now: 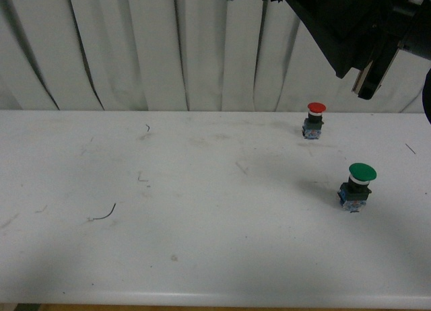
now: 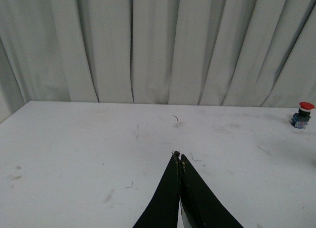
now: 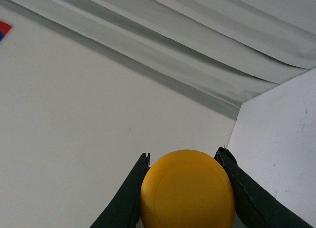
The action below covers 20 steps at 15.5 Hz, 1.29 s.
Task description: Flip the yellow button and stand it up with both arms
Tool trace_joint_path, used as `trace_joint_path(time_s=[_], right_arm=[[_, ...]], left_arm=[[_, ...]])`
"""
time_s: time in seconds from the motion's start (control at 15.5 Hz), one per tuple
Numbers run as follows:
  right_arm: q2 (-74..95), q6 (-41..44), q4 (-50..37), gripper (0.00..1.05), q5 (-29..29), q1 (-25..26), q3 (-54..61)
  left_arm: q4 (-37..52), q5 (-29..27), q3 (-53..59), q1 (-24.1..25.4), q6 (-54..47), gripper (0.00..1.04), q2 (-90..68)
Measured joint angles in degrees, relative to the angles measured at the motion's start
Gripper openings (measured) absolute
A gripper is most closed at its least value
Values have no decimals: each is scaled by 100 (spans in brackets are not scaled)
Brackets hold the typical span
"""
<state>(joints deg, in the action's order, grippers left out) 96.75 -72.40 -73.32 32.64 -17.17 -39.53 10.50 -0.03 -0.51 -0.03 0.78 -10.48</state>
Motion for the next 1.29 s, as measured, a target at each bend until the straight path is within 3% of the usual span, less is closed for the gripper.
trace_joint_path(time_s=[0.06,0.19,0.58,0.71,0.84,1.03,1.1,1.29], right_arm=[[4,0,-7,36,-4,0,7],[4,0,-9,36,-7,0,17],[28,120,-15,36,-85,144,44],[-26,673,0,36,-245,435,44],[-144,1908,-7,36,-684,944,-203],[-61,4275,1292,36,-1631,1508,-859],[87,4996,1510,36,-1928,1624,-970],[468,7160,2223,36,-2660,1945,-1436]], left_arm=[[-79,2,0,0,0,2,76],[-1113,2,-2,0,2,2,964],[-1073,-2,-2,0,2,5,997],[-1073,0,-2,0,2,28,997],[-1071,0,-2,0,2,56,997],[-1071,0,-2,0,2,92,997],[-1071,0,-2,0,-4,100,997],[-1073,0,-2,0,-4,98,997]])
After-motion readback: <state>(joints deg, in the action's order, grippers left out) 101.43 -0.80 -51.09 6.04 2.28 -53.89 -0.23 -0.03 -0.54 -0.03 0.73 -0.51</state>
